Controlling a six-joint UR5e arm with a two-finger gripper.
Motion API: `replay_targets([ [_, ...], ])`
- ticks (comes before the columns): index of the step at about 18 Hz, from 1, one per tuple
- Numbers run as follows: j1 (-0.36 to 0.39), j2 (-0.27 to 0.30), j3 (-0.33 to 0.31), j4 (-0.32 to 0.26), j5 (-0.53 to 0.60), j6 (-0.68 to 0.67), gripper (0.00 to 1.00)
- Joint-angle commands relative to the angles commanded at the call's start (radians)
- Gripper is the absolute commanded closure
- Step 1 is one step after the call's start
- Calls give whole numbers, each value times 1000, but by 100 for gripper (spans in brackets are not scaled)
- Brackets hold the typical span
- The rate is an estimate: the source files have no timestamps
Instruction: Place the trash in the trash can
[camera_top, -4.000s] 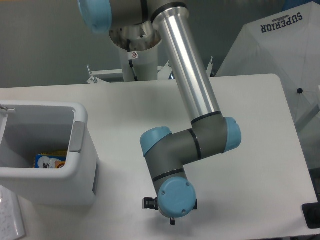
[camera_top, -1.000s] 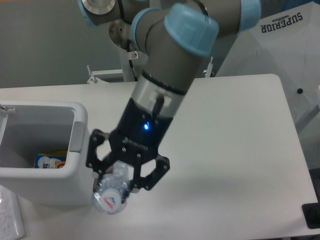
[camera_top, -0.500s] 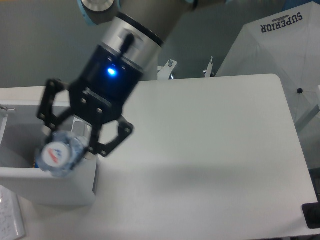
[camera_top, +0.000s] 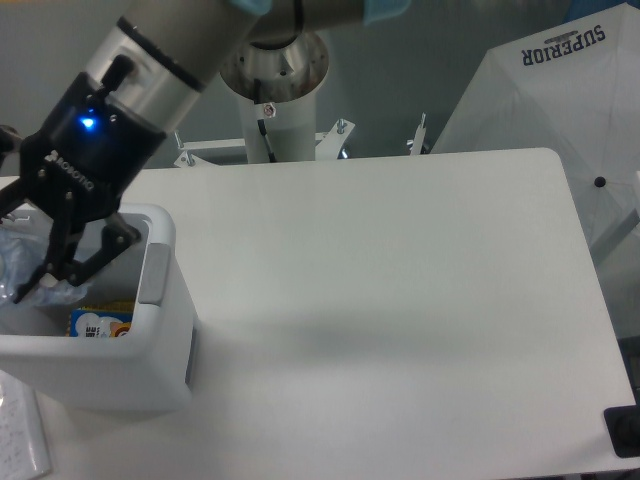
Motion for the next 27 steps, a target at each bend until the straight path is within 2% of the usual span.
replay_targets([
  [2,0,2,-31,2,2,31,33],
  [5,-5,14,-66,2,8,49,27],
  [6,-5,15,-78,2,9,64,21],
  [7,-5,15,-81,2,12,84,6],
  [8,-5,14,-80,2,15,98,2],
  [13,15,9,-95,2,15,121,0],
  [24,258,3,-98,-2,17,178,0],
  [27,294,-11,-138,-5,89,239,0],
])
